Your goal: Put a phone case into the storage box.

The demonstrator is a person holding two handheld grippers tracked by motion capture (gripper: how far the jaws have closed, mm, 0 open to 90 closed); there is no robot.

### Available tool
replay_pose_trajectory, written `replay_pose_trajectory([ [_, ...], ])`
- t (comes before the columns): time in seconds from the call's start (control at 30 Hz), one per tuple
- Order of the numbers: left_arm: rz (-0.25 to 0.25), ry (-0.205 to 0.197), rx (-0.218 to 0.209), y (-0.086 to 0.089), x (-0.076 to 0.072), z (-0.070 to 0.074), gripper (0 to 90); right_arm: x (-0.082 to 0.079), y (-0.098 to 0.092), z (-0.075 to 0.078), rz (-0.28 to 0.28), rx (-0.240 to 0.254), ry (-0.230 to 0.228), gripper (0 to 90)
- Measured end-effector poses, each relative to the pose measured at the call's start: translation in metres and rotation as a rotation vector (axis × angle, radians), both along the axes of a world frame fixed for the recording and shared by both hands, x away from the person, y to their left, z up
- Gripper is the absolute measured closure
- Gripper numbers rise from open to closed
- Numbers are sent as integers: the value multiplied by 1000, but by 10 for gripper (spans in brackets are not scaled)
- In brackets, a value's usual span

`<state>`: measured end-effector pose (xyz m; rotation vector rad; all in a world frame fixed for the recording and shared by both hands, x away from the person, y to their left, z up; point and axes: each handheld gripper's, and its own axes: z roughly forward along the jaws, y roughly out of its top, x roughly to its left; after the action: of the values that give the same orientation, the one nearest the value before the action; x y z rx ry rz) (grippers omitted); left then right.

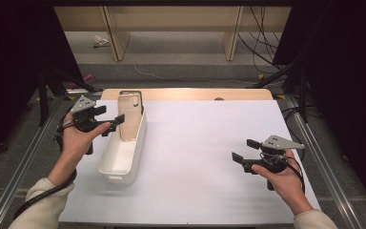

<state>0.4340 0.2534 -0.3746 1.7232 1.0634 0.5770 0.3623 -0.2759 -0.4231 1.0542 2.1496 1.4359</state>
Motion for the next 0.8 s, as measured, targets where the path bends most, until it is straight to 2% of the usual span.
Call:
replay_pose_trajectory([
  [0.3, -49, -3, 29, -6, -18, -1, 77, 0, 0, 0, -1, 0, 0, 185],
  [0.47, -72, -6, 55, -8, -27, -2, 11, 0, 0, 0, 1, -2, 0, 185],
  [0.8, -118, -6, 85, -21, -40, -7, 0, 0, 0, 0, 0, -3, -1, 186],
])
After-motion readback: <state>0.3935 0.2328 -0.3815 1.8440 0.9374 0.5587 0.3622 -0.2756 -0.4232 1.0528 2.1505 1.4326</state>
